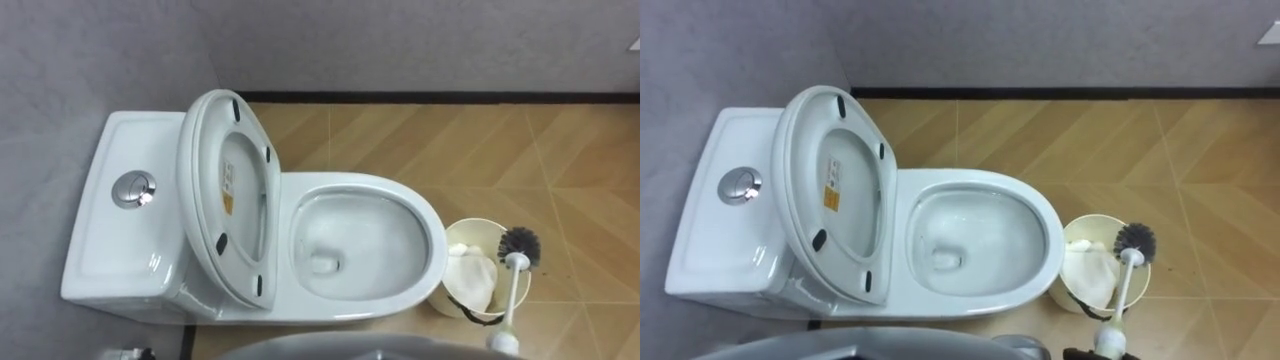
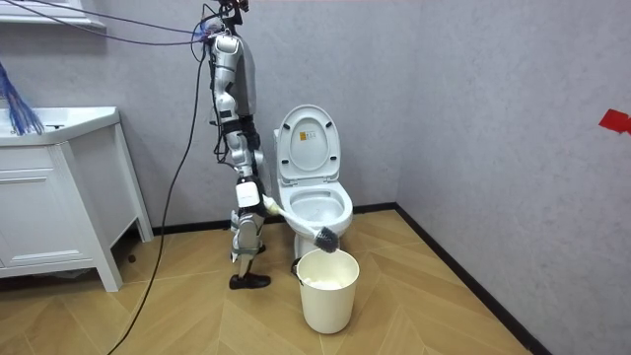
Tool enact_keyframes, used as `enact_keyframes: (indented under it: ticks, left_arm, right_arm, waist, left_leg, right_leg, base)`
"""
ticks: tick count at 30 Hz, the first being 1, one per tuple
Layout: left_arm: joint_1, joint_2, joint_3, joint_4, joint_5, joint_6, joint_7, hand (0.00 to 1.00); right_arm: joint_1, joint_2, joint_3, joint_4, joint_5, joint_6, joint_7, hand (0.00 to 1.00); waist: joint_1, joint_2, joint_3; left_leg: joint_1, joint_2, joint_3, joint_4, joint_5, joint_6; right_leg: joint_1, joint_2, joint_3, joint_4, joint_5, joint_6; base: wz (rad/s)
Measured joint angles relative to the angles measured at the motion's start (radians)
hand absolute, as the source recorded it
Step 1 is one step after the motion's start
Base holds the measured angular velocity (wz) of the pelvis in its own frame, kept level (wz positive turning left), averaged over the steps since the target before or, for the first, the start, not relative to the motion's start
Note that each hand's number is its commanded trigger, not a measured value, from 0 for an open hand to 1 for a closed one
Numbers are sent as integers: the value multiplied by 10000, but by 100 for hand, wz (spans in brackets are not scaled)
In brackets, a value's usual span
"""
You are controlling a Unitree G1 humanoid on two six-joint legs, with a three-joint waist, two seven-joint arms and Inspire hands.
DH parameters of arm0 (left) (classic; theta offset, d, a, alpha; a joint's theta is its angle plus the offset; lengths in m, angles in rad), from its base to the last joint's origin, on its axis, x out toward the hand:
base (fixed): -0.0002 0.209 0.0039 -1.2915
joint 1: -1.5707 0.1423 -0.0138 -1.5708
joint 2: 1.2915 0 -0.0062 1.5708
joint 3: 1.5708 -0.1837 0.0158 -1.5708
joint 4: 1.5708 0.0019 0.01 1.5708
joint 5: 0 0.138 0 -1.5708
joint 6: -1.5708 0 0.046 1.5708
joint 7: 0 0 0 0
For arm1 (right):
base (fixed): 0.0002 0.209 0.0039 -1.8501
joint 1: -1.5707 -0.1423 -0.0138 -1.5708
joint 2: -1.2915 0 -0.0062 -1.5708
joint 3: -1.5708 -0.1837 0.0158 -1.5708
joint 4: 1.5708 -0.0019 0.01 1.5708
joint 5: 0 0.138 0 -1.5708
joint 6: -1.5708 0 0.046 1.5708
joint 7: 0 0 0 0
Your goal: Brush toilet
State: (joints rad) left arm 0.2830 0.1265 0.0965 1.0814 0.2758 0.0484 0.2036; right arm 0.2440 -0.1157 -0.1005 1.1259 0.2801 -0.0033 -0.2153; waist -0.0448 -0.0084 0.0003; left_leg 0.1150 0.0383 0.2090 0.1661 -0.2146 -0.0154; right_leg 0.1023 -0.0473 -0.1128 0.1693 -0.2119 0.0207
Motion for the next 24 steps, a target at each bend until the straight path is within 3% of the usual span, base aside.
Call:
enact_keyframes:
  ticks: [12, 24]
  left_arm:
    - [60, -2, 194, -8, 4, 247, -285, 0]
    - [75, -2, 187, -18, 13, 790, -514, 0]
  right_arm:
    - [-49, 2, -2, 36, 227, 97, 370, 0]
    - [-32, 2, 15, 386, 706, 591, 1065, 0]
  waist:
    - [21, 11, -4]
    - [-2, -52, -31]
  left_leg:
    - [-7, 1, -15, 3, -3, -3]
    - [-18, 2, -21, 28, -3, -2]
  right_leg:
    - [3, 1, -21, -7, 3, -4]
    - [13, -8, -31, 1, 1, -5]
  base:
    - [0]
    - [0]
